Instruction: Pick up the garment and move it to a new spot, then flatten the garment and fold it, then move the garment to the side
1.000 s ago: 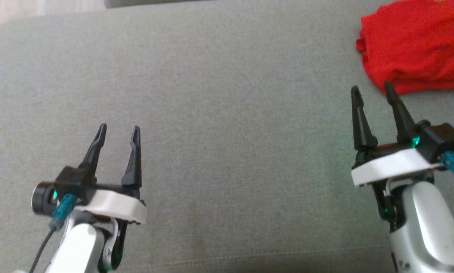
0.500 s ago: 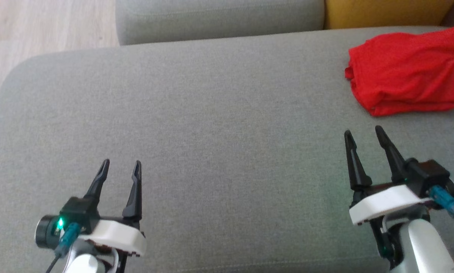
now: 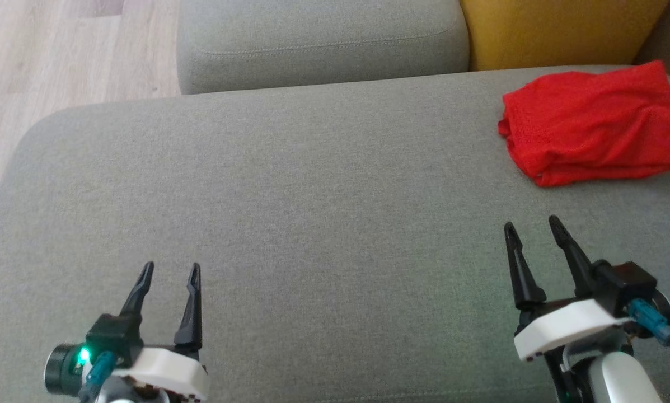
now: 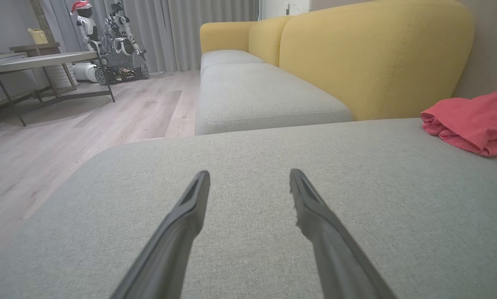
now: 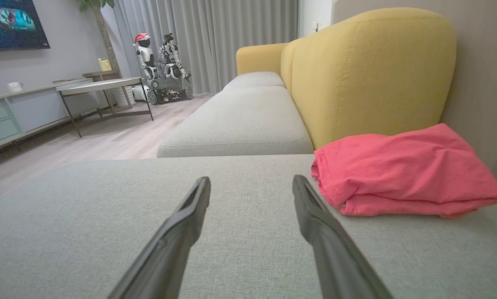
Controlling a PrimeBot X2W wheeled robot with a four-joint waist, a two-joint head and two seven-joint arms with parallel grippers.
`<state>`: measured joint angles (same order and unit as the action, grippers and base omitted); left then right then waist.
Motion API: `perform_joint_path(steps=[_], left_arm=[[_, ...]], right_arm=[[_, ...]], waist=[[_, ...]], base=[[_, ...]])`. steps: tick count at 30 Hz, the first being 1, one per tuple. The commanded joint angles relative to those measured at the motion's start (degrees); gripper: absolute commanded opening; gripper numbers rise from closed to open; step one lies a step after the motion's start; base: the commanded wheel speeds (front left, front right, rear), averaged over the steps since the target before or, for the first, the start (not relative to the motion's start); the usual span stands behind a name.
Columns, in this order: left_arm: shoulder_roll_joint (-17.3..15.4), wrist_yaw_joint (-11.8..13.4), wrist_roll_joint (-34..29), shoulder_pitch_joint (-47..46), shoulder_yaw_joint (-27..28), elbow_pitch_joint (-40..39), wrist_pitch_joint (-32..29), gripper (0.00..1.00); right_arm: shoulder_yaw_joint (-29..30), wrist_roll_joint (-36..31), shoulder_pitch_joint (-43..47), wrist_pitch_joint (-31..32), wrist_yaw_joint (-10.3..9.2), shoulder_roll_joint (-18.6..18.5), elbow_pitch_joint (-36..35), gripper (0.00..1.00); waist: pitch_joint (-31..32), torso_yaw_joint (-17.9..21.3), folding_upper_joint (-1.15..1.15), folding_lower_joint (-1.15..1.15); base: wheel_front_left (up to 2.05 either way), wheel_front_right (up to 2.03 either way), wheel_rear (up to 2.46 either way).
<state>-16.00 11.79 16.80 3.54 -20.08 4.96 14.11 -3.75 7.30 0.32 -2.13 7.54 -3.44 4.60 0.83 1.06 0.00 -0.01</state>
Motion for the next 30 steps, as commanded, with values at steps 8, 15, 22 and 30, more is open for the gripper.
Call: perform_joint_path(steps=[8, 15, 22, 30], left_arm=[[-1.58, 0.70, 0.70, -1.68, 1.98, -2.74, -0.28, 1.00], [-1.77, 0.73, 1.04, -1.91, 1.81, -2.80, -0.55, 1.00], [-1.95, 0.88, 1.11, -2.20, 1.59, -2.69, -0.57, 1.00], [-1.95, 1.13, 1.12, -2.42, 1.17, -2.67, -0.54, 1.00]], right_arm=[[-1.33, -0.69, -0.66, 0.64, -0.05, 0.30, -3.05, 1.00], [-1.35, -0.90, -0.90, 0.99, -0.05, 0.36, -3.24, 1.00], [-1.50, -0.87, -1.05, 1.04, -0.05, 0.42, -3.11, 1.00], [-1.57, -0.87, -1.30, 1.17, -0.05, 0.45, -2.91, 1.00]], waist=[[0.51, 0.31, 0.00, 0.01], [0.36, 0.38, 0.00, 0.01], [0.05, 0.39, 0.00, 0.01], [-0.32, 0.32, 0.00, 0.01]], base=[[0.00, 0.00, 0.00], [0.00, 0.00, 0.00], [0.00, 0.00, 0.00], [0.00, 0.00, 0.00]])
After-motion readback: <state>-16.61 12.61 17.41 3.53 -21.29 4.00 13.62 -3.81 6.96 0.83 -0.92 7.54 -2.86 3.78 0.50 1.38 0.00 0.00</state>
